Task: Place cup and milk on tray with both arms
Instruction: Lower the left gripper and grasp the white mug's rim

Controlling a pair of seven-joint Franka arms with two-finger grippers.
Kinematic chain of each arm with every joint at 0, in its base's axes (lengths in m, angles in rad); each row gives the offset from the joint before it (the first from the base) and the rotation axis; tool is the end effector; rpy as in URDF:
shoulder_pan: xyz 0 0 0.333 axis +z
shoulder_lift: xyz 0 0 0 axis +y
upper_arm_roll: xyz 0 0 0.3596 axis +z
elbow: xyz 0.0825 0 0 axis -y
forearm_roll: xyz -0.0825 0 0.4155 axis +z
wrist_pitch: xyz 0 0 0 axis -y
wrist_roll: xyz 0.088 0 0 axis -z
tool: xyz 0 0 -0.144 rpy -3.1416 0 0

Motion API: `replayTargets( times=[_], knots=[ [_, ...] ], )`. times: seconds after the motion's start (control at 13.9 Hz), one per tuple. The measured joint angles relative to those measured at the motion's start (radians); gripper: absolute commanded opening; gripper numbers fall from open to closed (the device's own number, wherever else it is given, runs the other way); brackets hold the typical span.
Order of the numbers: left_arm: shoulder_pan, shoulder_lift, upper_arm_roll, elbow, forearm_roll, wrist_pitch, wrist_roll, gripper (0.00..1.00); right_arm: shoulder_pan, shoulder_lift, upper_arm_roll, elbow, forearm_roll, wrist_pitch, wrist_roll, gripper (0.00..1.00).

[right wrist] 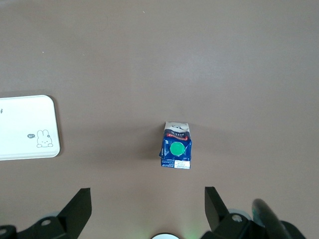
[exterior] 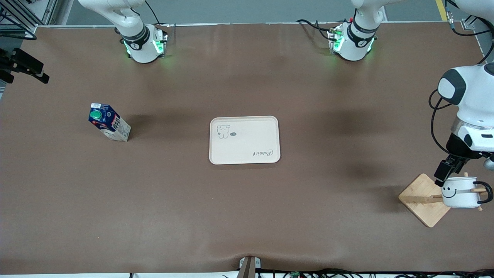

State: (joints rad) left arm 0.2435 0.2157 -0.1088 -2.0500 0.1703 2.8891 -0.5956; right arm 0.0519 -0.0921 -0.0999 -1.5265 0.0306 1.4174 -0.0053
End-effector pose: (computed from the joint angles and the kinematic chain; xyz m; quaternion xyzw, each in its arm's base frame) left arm 0.6790 0.0869 0.3989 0.9101 0.2761 0.3068 0.0361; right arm 0.5347 -0.0240 0.6913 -0.9996 0.0189 0.0082 0.0199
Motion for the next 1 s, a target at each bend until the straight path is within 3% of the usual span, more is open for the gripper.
replayTargets(
  times=[0.22, 0.57, 0.86, 1.0],
  knots=[
    [0.005, 0.038, 0.0, 0.0, 0.004, 0.064, 0.0, 0.9, 0.0, 0.0, 0.0, 0.0, 0.0, 0.0, 0.0, 1.0],
    [0.004, 0.063, -0.002, 0.011, 0.005, 0.095, 0.001, 0.51, 0.0, 0.001, 0.0, 0.0, 0.0, 0.0, 0.0, 1.0],
    [0.005, 0.063, -0.002, 0.013, 0.095, 0.095, 0.001, 0.42, 0.0, 0.001, 0.0, 0.0, 0.0, 0.0, 0.0, 1.0],
    [0.005, 0.067, -0.002, 0.016, 0.115, 0.095, 0.001, 0.32, 0.0, 0.001, 0.0, 0.0, 0.0, 0.0, 0.0, 1.0]
  ],
)
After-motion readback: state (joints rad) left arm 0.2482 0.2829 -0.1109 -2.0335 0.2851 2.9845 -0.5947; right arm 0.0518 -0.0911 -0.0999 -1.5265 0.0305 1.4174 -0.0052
